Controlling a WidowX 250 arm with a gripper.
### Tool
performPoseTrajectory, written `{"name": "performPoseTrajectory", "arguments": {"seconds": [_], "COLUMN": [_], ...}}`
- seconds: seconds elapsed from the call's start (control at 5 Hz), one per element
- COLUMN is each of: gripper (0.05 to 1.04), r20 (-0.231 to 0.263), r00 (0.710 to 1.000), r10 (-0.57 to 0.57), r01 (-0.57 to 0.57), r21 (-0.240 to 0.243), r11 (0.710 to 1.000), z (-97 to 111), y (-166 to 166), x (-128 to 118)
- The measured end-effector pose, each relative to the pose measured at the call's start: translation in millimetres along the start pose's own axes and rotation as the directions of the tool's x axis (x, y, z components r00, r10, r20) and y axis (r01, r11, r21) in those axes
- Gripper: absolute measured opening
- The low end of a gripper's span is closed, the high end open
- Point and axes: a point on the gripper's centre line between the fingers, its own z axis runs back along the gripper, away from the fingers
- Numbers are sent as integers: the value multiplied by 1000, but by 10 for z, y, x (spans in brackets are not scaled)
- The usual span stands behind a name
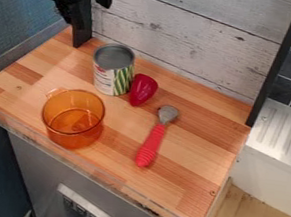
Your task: Move the can to the left of the orange bowl
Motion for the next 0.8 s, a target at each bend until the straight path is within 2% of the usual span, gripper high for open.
{"name": "performPoseTrajectory", "arguments": {"seconds": [0.2, 0.4, 0.6, 0.8], "gripper": [999, 999, 999, 999], "r20": [-15, 12, 23, 20], "r00": [1000, 998, 984, 931], "r10": [4, 65, 177, 364], "r01": [-3, -65, -176, -363], "r21": [28, 7, -38, -65], "r11": [1000, 998, 984, 930], "z": [-104, -169, -149, -138], "y": [52, 18, -53, -113], "x": [-37, -278, -418, -500]}}
